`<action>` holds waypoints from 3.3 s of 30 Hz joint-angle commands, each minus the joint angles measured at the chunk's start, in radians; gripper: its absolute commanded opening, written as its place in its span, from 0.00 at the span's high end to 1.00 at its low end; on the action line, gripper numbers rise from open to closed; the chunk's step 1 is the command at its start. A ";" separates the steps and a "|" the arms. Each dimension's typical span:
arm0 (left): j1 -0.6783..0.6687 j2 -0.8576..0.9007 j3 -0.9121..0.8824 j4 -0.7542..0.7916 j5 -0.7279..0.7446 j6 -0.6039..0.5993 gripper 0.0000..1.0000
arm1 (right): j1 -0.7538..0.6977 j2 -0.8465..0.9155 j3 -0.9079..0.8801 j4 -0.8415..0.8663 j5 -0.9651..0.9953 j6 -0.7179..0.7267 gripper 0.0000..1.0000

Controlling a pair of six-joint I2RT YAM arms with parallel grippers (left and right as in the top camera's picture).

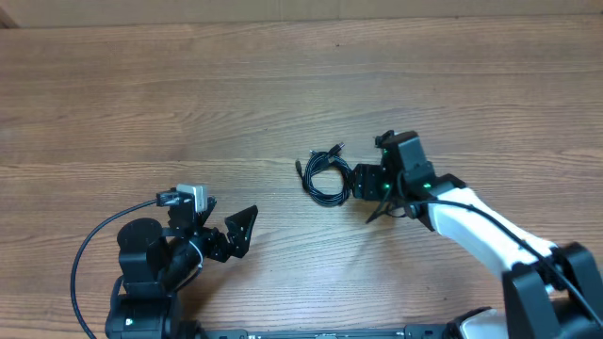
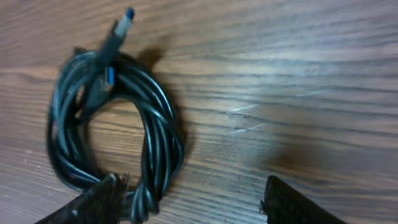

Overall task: Untangle cables
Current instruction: 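Move the right gripper over the black cable coil and lower onto it, then grasp the cable coil with the right gripper and lift it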

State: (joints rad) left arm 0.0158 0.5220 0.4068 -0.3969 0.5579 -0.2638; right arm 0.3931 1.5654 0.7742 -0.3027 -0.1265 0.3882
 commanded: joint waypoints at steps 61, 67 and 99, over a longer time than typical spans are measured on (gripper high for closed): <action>0.009 0.000 0.022 0.005 0.008 -0.010 0.00 | 0.145 -0.128 0.202 -0.177 -0.526 -0.277 0.96; 0.009 0.000 0.022 0.010 0.009 -0.017 0.00 | 0.145 -0.128 0.202 -0.227 -0.438 -0.555 0.96; -0.184 0.045 0.022 0.178 0.022 -0.283 0.25 | 0.158 -0.127 0.202 -0.141 -0.376 -0.393 0.96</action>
State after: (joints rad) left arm -0.1310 0.5358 0.4068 -0.2348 0.6212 -0.5217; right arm 0.5388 1.4418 0.9657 -0.4622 -0.4732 -0.0158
